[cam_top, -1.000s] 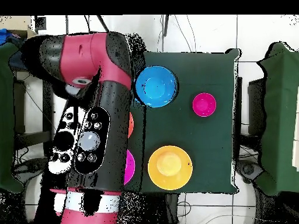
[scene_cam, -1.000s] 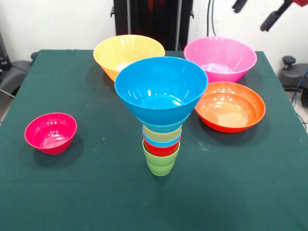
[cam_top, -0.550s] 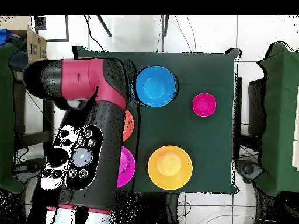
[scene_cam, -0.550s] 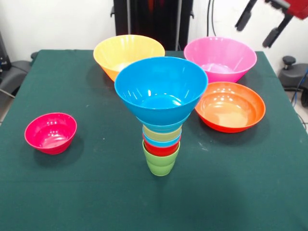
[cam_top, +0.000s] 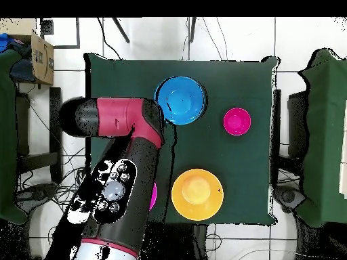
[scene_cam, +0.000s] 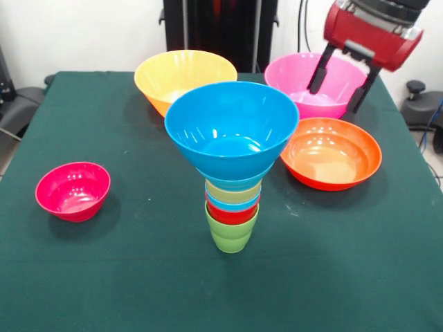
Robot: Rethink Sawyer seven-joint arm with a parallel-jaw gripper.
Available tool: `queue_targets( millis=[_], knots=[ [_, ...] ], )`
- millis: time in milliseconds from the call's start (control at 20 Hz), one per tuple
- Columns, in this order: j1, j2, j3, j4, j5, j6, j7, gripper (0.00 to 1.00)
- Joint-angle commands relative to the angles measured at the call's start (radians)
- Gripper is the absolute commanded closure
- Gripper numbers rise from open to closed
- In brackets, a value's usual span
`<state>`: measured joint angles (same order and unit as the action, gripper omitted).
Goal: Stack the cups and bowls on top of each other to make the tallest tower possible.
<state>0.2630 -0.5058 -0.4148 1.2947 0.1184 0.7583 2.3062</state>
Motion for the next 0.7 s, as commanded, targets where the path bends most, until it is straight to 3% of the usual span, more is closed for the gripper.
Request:
queue_targets(
  millis=[50,350,700],
  knots=[
    [-0.018,0.020,0.094,0.173,0.055,-0.111,0.212,0.00],
    [-0.020,0.019,0.074,0.162,0.105,-0.055,0.218,0.00],
    [-0.036,0.015,0.077,0.161,0.146,-0.054,0.201,0.00]
  ],
)
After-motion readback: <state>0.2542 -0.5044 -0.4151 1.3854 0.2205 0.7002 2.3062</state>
